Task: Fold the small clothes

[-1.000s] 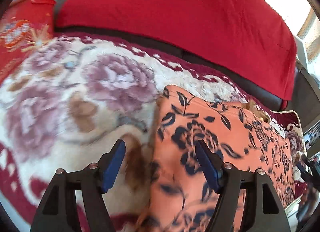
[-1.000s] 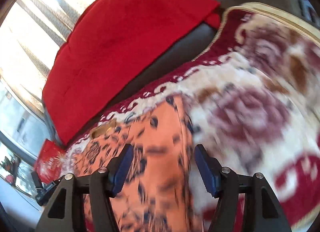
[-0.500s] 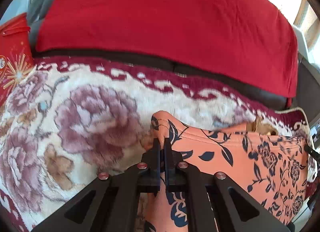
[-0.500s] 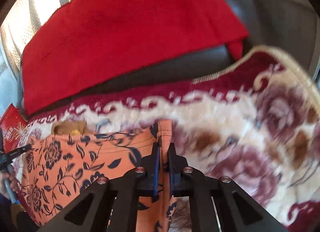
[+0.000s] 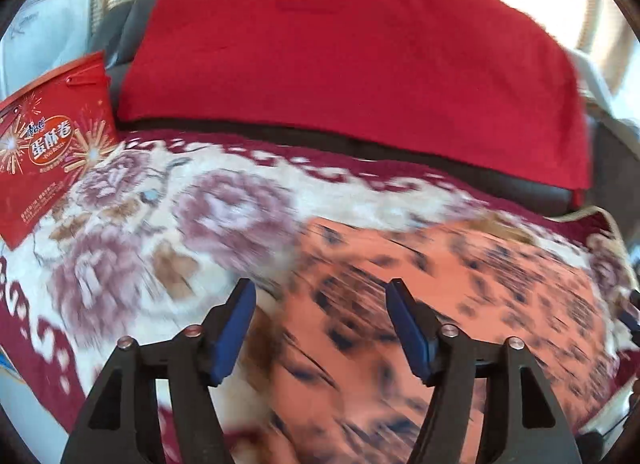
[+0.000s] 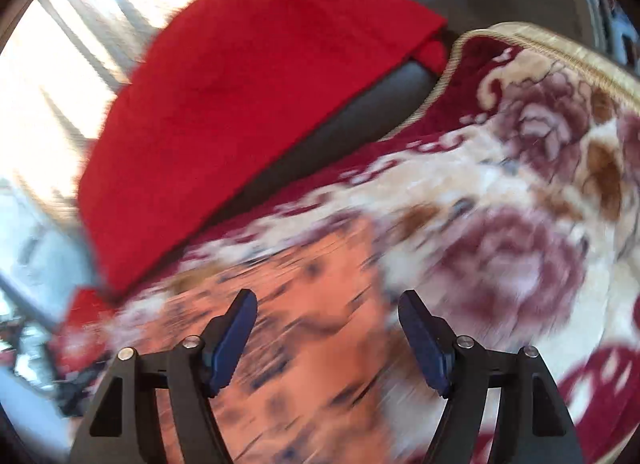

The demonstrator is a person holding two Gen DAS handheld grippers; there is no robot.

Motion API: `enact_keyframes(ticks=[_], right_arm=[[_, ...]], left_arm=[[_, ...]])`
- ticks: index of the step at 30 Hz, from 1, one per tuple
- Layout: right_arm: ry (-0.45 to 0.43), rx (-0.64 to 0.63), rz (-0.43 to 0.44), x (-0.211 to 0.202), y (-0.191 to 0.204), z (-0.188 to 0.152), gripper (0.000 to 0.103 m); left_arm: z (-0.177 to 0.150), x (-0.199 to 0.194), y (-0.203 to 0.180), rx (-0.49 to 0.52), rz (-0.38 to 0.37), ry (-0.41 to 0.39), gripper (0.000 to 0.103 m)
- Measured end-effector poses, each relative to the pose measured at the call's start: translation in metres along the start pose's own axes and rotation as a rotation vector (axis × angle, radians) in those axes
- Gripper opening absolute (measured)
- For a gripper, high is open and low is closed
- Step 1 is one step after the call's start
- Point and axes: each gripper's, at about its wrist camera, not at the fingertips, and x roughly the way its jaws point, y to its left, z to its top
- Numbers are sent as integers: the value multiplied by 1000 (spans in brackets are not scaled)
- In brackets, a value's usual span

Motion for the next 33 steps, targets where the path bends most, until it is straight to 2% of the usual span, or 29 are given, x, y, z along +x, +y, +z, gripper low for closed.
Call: enact_keyframes(ticks=[3,4,5,7,8,9,11,14,17,19,20,22,25,30,33], right_arm=[[81,8,181,-4,16,-35,78],[109,29,204,1,14,-46,78],[137,57,187,10,6,-57,78],[154,120,99,23,-16,-74,78],[137,157,121,24,-26,-80,77],[104,180,145,18,-30,-83,77],[90,157,126,12,-26,-84,77],[104,108,126,14,-24,-87,78],[85,174,207,12,-40,-89,78],[79,234,268,11,-51,-87,78],[78,261,300,11,-57,-87,78],[81,289,339,9,-64,-88,78],[88,315,380,7,-72,-91,78],[96,349,421,4,-83,-94,78],[104,342,427,-1,-89,-94,78]], left_arm=[[-29,-20,-40,61,-74,5,79],[-41,-23,-59,98,-105,13,80],[-49,-23,-72,122,-117,23,80],[-66,-18,-97,170,-125,64,80],[-74,-13,-107,197,-133,89,80],[-81,-7,-114,220,-122,114,80],[-91,3,-123,240,-66,157,80],[-87,-4,-127,179,-65,132,80],[-81,-4,-134,164,-54,128,82],[-82,16,-136,170,-27,191,85],[-87,31,-137,177,1,246,88],[-90,32,-138,169,24,221,95],[-92,31,-142,164,51,206,96],[-80,23,-146,149,60,227,96],[-70,2,-152,148,55,112,96]])
